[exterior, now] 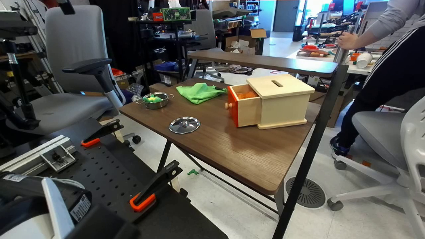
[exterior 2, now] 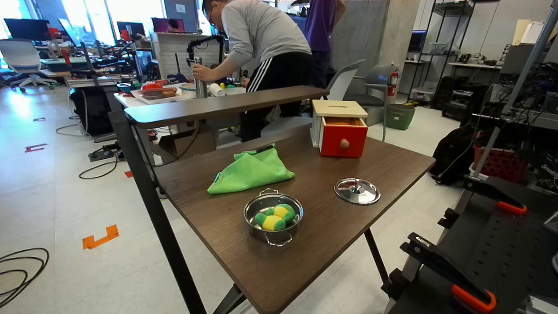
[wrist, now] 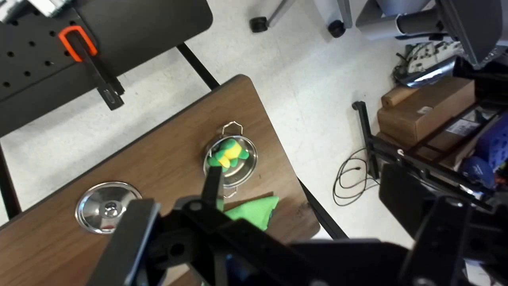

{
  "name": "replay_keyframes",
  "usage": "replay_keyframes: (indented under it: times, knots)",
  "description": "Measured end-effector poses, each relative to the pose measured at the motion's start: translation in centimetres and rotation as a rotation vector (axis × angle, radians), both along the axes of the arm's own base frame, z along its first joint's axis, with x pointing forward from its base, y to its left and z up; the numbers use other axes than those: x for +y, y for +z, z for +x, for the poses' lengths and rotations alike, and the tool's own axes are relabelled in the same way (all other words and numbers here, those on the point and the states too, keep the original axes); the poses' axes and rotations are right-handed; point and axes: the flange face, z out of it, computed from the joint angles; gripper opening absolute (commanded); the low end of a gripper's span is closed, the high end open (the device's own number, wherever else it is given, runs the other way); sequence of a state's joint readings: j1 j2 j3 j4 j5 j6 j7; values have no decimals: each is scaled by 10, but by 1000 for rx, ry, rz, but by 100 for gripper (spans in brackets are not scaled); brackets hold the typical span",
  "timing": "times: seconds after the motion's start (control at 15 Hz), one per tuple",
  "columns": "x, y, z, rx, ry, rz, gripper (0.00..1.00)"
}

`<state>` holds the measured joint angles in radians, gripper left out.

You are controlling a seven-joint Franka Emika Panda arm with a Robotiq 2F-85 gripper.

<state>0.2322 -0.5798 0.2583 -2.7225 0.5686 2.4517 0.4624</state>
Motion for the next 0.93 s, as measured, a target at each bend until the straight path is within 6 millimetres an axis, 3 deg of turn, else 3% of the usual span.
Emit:
replay_keyframes:
  times: [0.53,0.93]
  knots:
    - [33,7,60,-49,-62,56,100]
    - [28,-4,134,-5,-189,4,100]
